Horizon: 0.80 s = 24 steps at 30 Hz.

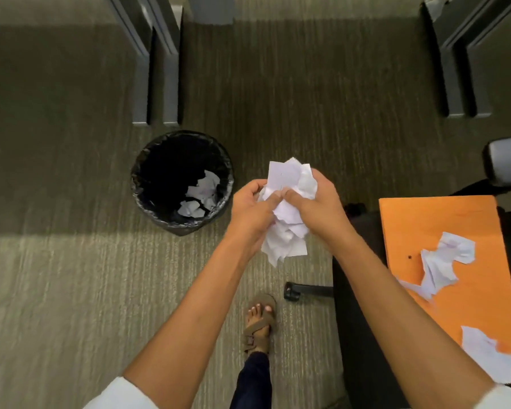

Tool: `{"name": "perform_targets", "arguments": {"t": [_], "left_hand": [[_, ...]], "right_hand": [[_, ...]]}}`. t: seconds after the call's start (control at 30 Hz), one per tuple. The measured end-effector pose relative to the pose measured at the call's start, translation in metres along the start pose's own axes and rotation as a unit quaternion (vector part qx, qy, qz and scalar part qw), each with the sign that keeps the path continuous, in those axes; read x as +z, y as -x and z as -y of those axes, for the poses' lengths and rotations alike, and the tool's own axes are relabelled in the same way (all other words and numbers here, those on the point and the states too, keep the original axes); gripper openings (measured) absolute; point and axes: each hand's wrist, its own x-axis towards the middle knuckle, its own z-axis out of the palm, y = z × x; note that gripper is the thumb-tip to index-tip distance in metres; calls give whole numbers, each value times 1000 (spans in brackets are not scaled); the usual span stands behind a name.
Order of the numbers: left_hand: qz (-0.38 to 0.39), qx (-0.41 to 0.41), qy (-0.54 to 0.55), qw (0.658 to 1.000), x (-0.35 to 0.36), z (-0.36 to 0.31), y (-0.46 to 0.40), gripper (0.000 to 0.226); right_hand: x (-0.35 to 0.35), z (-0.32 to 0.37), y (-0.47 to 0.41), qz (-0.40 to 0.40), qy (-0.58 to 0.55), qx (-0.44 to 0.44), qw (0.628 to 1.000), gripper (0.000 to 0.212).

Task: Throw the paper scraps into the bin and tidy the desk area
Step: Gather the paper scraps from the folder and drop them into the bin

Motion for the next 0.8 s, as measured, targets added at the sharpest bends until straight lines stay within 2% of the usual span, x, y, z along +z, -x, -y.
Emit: {"name": "perform_targets", "arguments": {"t": [0.2,0.33,0.43,0.5,0.63,0.73,0.8], "left_hand": [[-128,24,-35,991,-84,-49,-39,12],[-214,-2,-27,977,-126,-75,-73,16],[-257,10,-7,966,-147,-93,-97,19],[-258,38,-22,965,-162,-106,-110,18],[-238,62,-91,965,-200,-111,-134,17],[-212,17,-146,966,-221,-91,-150,24],[-187,-24,-180,966,-229,-73,-155,37]], "right_hand": [[88,48,-31,49,-187,60,979,40],[160,65,-55,-11,-266,144,953,37],[207,78,-77,-55,-314,155,935,36],[223,83,-93,-50,-311,134,940,44],[234,74,-112,28,-230,137,963,73],[223,56,-117,54,-208,160,963,80],[208,41,-120,45,-195,168,965,78]]}}
